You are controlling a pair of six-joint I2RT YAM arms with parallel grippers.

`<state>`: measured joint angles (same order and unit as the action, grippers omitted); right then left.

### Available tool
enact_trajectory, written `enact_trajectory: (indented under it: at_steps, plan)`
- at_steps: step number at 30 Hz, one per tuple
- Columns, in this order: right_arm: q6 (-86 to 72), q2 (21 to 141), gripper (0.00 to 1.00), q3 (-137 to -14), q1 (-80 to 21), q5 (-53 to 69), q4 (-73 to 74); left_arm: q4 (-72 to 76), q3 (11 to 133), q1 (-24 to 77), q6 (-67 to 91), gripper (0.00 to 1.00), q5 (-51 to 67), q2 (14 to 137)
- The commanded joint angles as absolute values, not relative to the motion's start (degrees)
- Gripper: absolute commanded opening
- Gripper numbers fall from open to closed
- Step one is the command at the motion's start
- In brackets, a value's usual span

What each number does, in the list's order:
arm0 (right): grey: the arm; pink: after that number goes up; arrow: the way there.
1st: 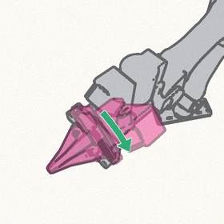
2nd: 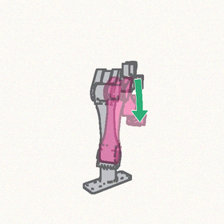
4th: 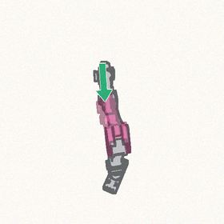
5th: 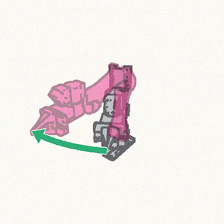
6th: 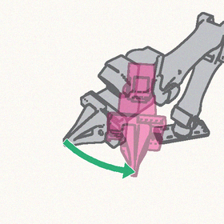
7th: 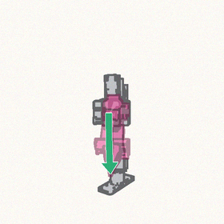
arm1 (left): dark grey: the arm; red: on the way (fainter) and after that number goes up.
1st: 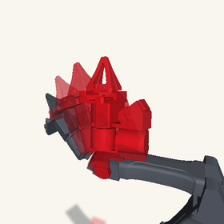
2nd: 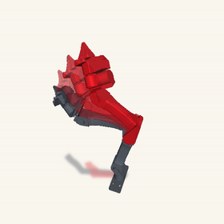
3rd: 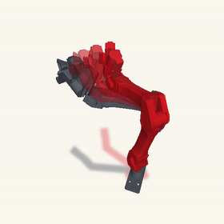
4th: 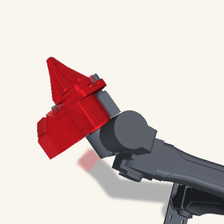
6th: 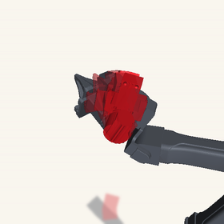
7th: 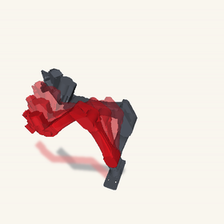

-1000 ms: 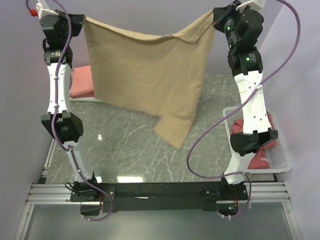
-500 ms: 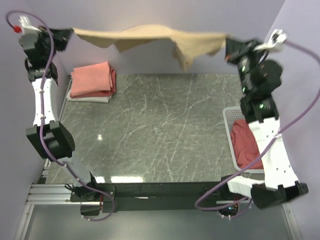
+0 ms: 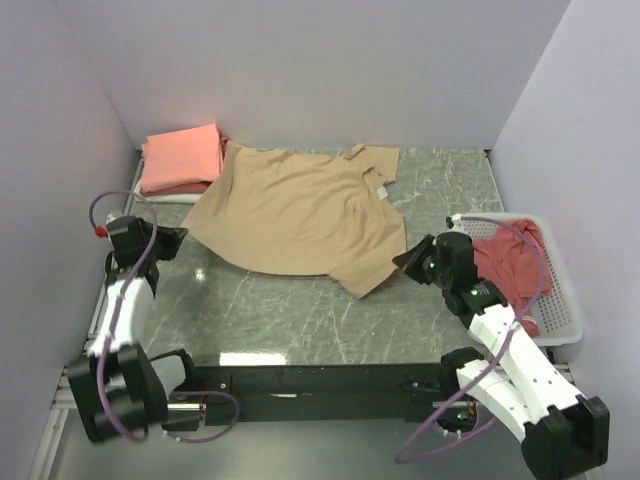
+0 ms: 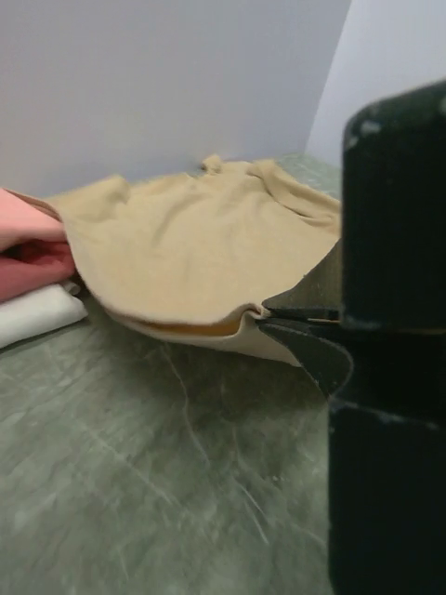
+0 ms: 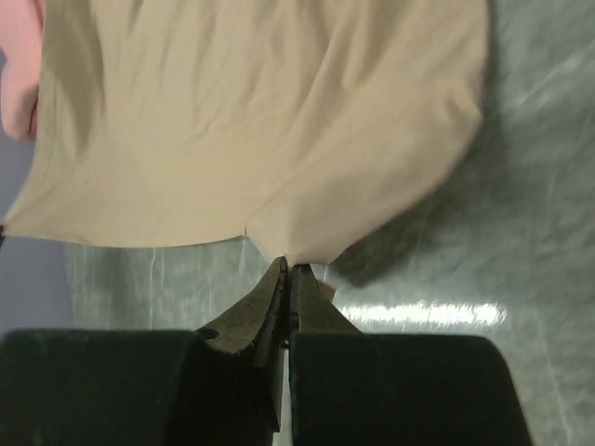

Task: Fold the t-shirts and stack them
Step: Flatten the tshirt out

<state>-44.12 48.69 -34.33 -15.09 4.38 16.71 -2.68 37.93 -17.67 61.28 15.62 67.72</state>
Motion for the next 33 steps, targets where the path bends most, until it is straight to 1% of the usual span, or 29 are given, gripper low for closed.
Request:
enact_trajectory:
  at_steps: [1,4,5,7,8,11,12,13,14,15,16,18,20,21,22,25,26,28,29,33]
  plan:
    - [-49.0,43.8,0.00,-31.0,-19.3,6.6,19.2,-2.7,32.9,-18.0,59.7,0.01,8.3,56.6]
    - [-54.4,40.6,0.00,-25.9,-23.5,6.7,19.3,-6.1,29.7,-17.9,57.8,0.01,6.8,51.9]
    - [-55.9,39.9,0.00,-23.5,-26.8,6.5,19.1,-6.9,29.4,-18.0,57.1,0.01,6.0,51.0]
    - [-60.3,38.1,0.00,-20.3,-30.1,4.9,17.9,-8.3,28.0,-17.9,55.8,0.01,5.7,49.3]
    - [-62.6,37.8,0.00,-19.7,-34.3,3.7,17.6,-8.3,27.6,-18.0,55.5,0.01,5.6,49.0]
    - [-62.9,40.4,0.01,-19.8,-40.4,0.5,16.0,-7.2,26.7,-18.0,55.3,0.01,7.1,49.6]
    - [-61.9,43.6,0.07,-21.1,-41.7,0.1,17.6,-7.0,27.0,-18.0,55.3,0.01,7.3,49.9]
    - [-60.8,45.3,0.26,-24.7,-43.1,-2.2,18.9,-6.7,27.2,-18.1,55.3,0.01,7.7,50.9]
    - [-59.3,46.9,0.35,-26.9,-44.7,-6.8,21.1,-6.5,27.6,-18.1,55.1,0.01,8.1,51.4]
    - [-58.8,49.5,0.43,-29.0,-44.7,-8.6,25.5,-6.4,28.1,-18.1,55.1,0.01,8.4,52.1]
    - [-58.2,50.2,0.54,-32.0,-44.6,-10.1,27.0,-6.4,28.3,-18.0,55.0,0.00,8.6,52.4]
    - [-56.7,50.8,0.60,-34.4,-43.3,-14.9,29.7,-6.6,28.7,-18.0,54.7,0.01,8.5,52.4]
    - [-54.5,51.3,0.63,-36.9,-40.5,-15.9,30.5,-7.0,28.9,-18.0,54.1,0.01,8.4,52.3]
    - [-53.2,52.9,0.63,-37.5,-35.5,-15.0,30.1,-7.1,28.9,-18.0,54.1,0.01,8.6,52.1]
    - [-52.0,54.2,0.63,-38.6,-32.5,-14.4,30.0,-7.1,28.9,-18.0,54.2,0.01,8.6,52.1]
    - [-47.7,61.2,0.62,-41.3,-21.8,-12.7,28.1,-6.9,28.7,-18.0,54.1,0.01,9.7,52.0]
    - [-46.1,65.3,0.62,-42.4,-19.8,-12.1,27.6,-6.9,28.9,-18.1,54.1,0.01,10.0,52.1]
    - [-45.0,69.7,0.60,-46.3,-16.8,-12.8,27.1,-7.2,29.4,-18.1,53.5,0.01,10.1,52.5]
    - [-44.1,73.9,0.59,-47.7,-16.1,-12.6,27.0,-7.8,29.9,-18.1,53.3,0.01,10.4,52.6]
    - [-43.4,82.9,0.57,-53.0,-13.5,-9.9,24.4,-8.6,30.8,-18.0,52.3,0.01,10.5,53.1]
